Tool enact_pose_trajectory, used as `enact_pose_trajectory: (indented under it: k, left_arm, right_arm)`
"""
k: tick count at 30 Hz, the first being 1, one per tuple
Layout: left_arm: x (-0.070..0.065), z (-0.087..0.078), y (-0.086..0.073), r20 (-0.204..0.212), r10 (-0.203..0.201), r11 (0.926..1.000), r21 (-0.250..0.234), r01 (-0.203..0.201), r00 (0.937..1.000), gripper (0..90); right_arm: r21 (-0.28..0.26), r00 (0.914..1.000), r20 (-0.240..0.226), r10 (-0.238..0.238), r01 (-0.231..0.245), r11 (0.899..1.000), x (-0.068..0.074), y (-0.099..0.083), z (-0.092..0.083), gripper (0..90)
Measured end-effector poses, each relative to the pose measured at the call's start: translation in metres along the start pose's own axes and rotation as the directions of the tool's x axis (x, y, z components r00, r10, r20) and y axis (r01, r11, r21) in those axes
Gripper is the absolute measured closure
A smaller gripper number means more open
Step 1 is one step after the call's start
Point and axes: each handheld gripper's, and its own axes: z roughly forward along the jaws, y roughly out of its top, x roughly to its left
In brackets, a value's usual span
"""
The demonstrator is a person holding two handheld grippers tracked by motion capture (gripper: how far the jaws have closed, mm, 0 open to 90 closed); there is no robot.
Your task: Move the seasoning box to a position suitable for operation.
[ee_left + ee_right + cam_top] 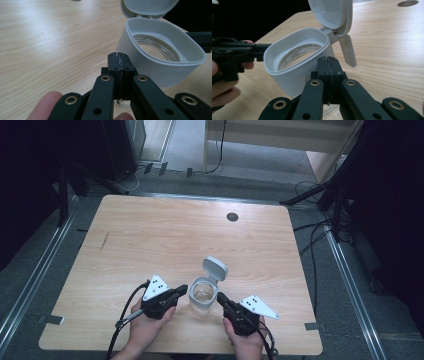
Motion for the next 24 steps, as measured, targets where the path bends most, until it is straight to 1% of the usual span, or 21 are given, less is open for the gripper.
enact_pose_trajectory:
  k: [1,3,4,7,8,10,11,12,13,14,15,16,17,18,19,20,21,22,23,24]
  left_arm:
    - [-0.001,0.000,0.000,-0.007,0.002,1.0000,0.001,-0.002,1.0000,90.0]
    - [-0.001,-0.001,0.000,0.004,-0.002,1.0000,0.004,0.002,1.0000,90.0]
    - [-0.002,-0.001,-0.001,0.003,-0.005,1.0000,0.002,0.005,1.0000,90.0]
    - [-0.004,-0.003,-0.002,0.007,-0.008,1.0000,0.003,0.008,0.9999,90.0]
    - [-0.005,-0.004,-0.003,0.004,-0.008,1.0000,-0.001,0.008,1.0000,90.0]
    - [-0.005,-0.006,-0.004,0.011,-0.006,1.0000,0.000,0.006,0.9999,90.0]
    - [-0.004,-0.007,-0.005,0.016,-0.005,1.0000,0.002,0.005,0.9999,88.6]
    - [-0.001,-0.008,-0.006,0.023,-0.006,1.0000,0.003,0.006,0.9997,88.6]
    - [0.004,-0.010,-0.009,0.018,-0.018,0.9998,-0.011,0.018,0.9997,83.7]
    - [0.011,-0.014,-0.013,0.011,-0.024,0.9992,-0.032,0.024,0.9997,75.3]
    - [0.029,-0.024,-0.023,-0.040,-0.028,0.9964,-0.081,0.025,0.9988,58.6]
    - [0.029,-0.024,-0.023,-0.040,-0.028,0.9964,-0.081,0.025,0.9988,51.3]
    - [0.040,-0.031,-0.029,-0.092,-0.036,0.9952,-0.094,0.028,0.9951,44.6]
    - [0.053,-0.039,-0.034,-0.139,-0.051,0.9950,-0.092,0.039,0.9890,44.6]
    - [0.066,-0.047,-0.038,-0.172,-0.083,0.9935,-0.091,0.068,0.9815,36.0]
    - [0.080,-0.056,-0.041,-0.205,-0.120,0.9903,-0.094,0.103,0.9714,36.0]
    - [0.093,-0.066,-0.045,-0.237,-0.142,0.9877,-0.098,0.122,0.9610,32.6]
    - [0.104,-0.075,-0.049,-0.271,-0.152,0.9862,-0.105,0.128,0.9505,31.9]
    - [0.114,-0.083,-0.054,-0.300,-0.162,0.9844,-0.114,0.134,0.9399,31.9]
    - [0.123,-0.091,-0.058,-0.328,-0.164,0.9849,-0.109,0.135,0.9305,31.9]
  right_arm:
    - [0.000,1.0000,0.004,0.005,-0.005,1.000,0.001,0.000,0.001,90.0]
    - [-0.008,0.9999,0.016,0.001,-0.001,1.000,0.001,0.001,0.004,90.0]
    - [-0.005,0.9997,0.021,0.009,-0.009,1.000,0.001,0.001,0.005,90.0]
    - [-0.001,0.9995,0.031,0.007,-0.007,1.000,-0.003,0.003,0.011,90.0]
    - [-0.001,0.9995,0.032,0.009,-0.009,1.000,-0.004,0.005,0.013,90.0]
    - [0.004,0.9996,0.025,0.010,-0.010,1.000,-0.006,0.007,0.017,90.0]
    - [0.010,0.9999,0.011,0.005,-0.005,1.000,-0.009,0.010,0.021,90.0]
    - [0.010,0.9999,0.011,0.005,-0.005,1.000,-0.009,0.010,0.021,90.0]
    - [0.013,1.0000,0.007,-0.003,0.003,1.000,-0.011,0.011,0.023,90.0]
    - [0.017,0.9999,0.010,-0.004,0.004,1.000,-0.012,0.013,0.024,90.0]
    - [0.011,0.9999,0.010,-0.006,0.006,1.000,-0.017,0.019,0.027,90.0]
    - [0.011,0.9999,0.010,-0.006,0.006,1.000,-0.017,0.019,0.027,90.0]
    - [0.010,0.9999,0.011,0.001,-0.001,1.000,-0.023,0.026,0.030,90.0]
    - [0.010,0.9999,0.011,0.001,-0.001,1.000,-0.023,0.026,0.030,90.0]
    - [0.005,0.9998,0.016,0.007,-0.007,1.000,-0.029,0.034,0.033,90.0]
    - [0.005,0.9998,0.016,0.007,-0.007,1.000,-0.029,0.034,0.033,90.0]
    - [-0.001,0.9998,0.017,0.008,-0.008,1.000,-0.032,0.038,0.035,90.0]
    - [0.001,0.9996,0.005,0.027,-0.027,1.000,-0.039,0.045,0.038,90.0]
    - [0.009,0.9989,-0.001,0.048,-0.048,0.999,-0.042,0.049,0.041,90.0]
    - [0.009,0.9989,-0.001,0.048,-0.048,0.999,-0.042,0.049,0.041,90.0]
